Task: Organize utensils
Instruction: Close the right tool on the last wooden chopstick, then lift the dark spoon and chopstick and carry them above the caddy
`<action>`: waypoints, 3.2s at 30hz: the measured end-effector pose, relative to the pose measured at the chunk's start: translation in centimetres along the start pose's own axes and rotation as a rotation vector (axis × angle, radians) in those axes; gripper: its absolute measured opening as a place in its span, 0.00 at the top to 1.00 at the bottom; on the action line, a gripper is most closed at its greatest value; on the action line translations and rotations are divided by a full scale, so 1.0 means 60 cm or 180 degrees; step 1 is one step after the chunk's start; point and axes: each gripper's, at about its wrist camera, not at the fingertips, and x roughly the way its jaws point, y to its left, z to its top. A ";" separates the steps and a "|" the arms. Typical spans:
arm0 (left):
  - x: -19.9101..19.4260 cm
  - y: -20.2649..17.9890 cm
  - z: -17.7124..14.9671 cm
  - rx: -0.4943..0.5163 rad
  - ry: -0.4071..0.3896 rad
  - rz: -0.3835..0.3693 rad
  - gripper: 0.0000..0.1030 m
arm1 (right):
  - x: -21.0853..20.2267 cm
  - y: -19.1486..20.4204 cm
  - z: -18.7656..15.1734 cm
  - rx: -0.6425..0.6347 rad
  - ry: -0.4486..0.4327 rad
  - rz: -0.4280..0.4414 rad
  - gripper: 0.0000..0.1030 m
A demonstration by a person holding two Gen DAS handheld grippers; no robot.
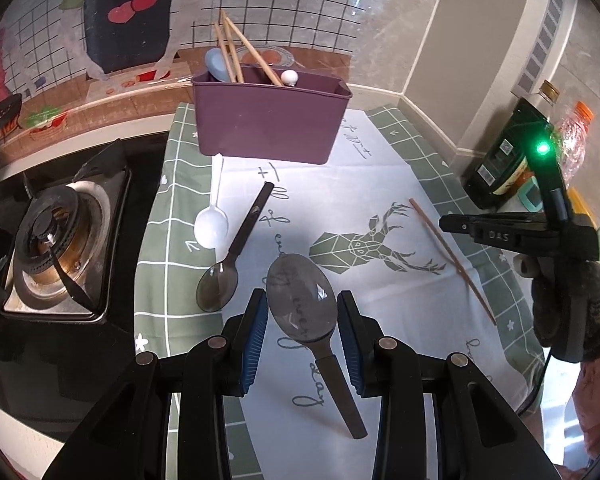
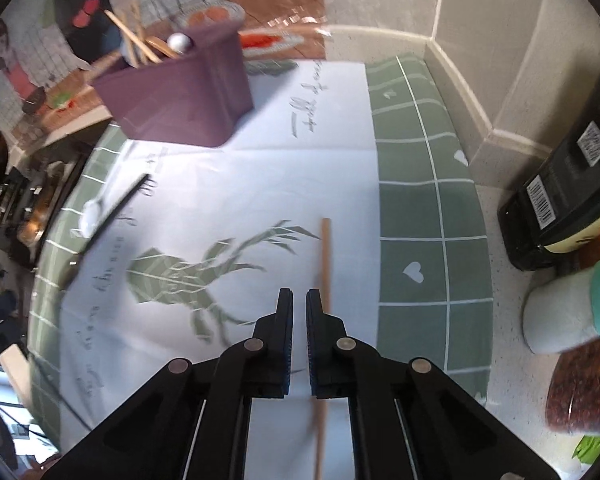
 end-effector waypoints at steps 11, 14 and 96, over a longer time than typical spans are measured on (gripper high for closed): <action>0.000 -0.002 -0.001 0.0053 0.0048 -0.0042 0.64 | -0.007 -0.024 -0.008 0.0005 -0.0030 0.0039 0.90; 0.000 0.002 -0.003 0.0031 0.0062 -0.0030 0.64 | 0.019 -0.033 -0.007 0.0023 0.0066 0.0021 0.81; -0.044 0.076 0.464 0.0881 -0.0967 0.0688 0.65 | -0.213 0.162 0.388 -0.0374 -0.1892 0.0093 0.94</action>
